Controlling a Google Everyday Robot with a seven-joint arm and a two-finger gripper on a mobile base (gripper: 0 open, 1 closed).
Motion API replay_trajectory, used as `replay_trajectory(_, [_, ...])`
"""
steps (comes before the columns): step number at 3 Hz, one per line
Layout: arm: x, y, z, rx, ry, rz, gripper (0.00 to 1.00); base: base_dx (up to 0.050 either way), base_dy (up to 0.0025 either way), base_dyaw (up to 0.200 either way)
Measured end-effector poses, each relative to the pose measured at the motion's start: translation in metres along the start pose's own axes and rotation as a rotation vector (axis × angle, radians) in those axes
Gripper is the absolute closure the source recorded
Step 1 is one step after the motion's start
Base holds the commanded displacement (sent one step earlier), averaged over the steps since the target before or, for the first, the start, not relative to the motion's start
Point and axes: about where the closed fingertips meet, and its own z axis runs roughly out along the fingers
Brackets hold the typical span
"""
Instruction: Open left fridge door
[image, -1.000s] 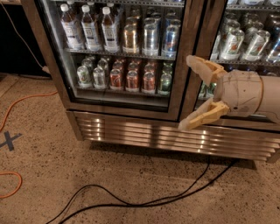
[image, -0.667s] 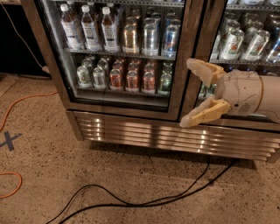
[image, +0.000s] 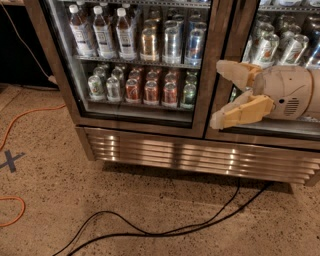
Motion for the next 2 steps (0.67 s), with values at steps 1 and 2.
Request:
replay_trajectory(1, [0.000,0.000,0.000,0.000,0.000,0.000,0.00,0.000,0.00000,0.000])
replay_trajectory(2, [-0.019,0.014,0.001,0.009,-0.024,-0.053,0.00,0.000,0.00000,0.000])
